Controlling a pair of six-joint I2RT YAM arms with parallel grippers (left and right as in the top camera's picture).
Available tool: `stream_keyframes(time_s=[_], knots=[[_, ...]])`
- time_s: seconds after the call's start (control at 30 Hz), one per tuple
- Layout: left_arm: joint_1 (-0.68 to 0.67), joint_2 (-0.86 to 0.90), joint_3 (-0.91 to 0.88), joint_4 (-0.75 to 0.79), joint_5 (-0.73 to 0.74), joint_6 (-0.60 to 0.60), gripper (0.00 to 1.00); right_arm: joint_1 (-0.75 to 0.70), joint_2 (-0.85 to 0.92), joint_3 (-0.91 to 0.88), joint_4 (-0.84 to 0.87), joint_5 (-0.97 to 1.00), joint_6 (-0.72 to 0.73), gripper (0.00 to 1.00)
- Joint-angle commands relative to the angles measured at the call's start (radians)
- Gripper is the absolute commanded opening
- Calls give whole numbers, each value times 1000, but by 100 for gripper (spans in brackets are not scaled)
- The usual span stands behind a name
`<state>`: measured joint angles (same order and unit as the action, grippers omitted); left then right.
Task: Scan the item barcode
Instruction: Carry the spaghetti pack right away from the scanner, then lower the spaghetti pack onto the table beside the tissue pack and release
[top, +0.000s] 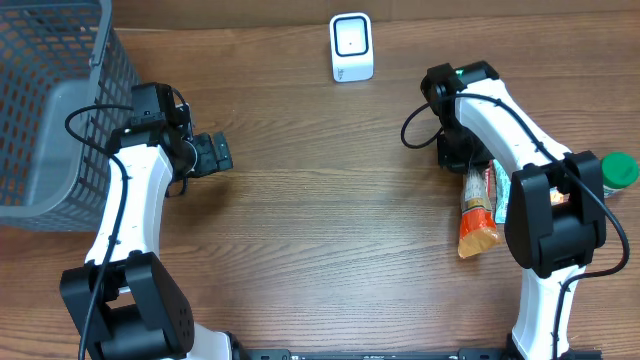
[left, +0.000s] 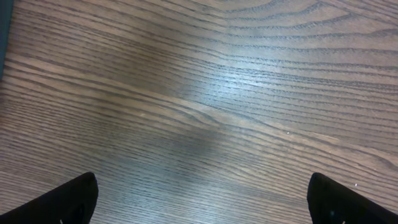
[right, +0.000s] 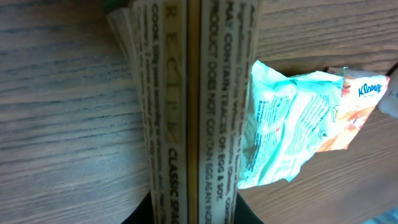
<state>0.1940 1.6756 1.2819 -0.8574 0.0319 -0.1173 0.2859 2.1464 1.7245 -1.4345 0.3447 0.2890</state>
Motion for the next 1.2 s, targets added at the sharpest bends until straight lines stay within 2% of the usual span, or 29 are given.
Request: stream_keyframes(time_s=[0.0, 0.2, 0.33, 0.47, 0.57, 0.6, 0.93, 1.17], knots=[[-5, -5, 11, 1, -6, -3, 100, -10, -39, -7, -3, 17, 7, 4], [-5, -5, 11, 1, -6, -3, 100, -12, -39, -34, 8, 17, 7, 4], [-5, -5, 11, 1, -6, -3, 100, -12, -39, -84, 43, 17, 7, 12], [-5, -5, 11, 1, -6, -3, 100, -12, -39, -101, 48, 21, -1, 39], [-5, -5, 11, 1, -6, -3, 100, -12, -40, -100, 46, 35, -3, 91], [-5, -5, 11, 1, -6, -3, 100, -12, -40, -100, 46, 35, -1, 100], [-5, -5, 11, 1, -6, -2, 100, -12, -40, -100, 56, 35, -1, 100], [-5, -5, 11, 1, -6, -3, 100, -13, -40, -100, 190, 35, -1, 100]])
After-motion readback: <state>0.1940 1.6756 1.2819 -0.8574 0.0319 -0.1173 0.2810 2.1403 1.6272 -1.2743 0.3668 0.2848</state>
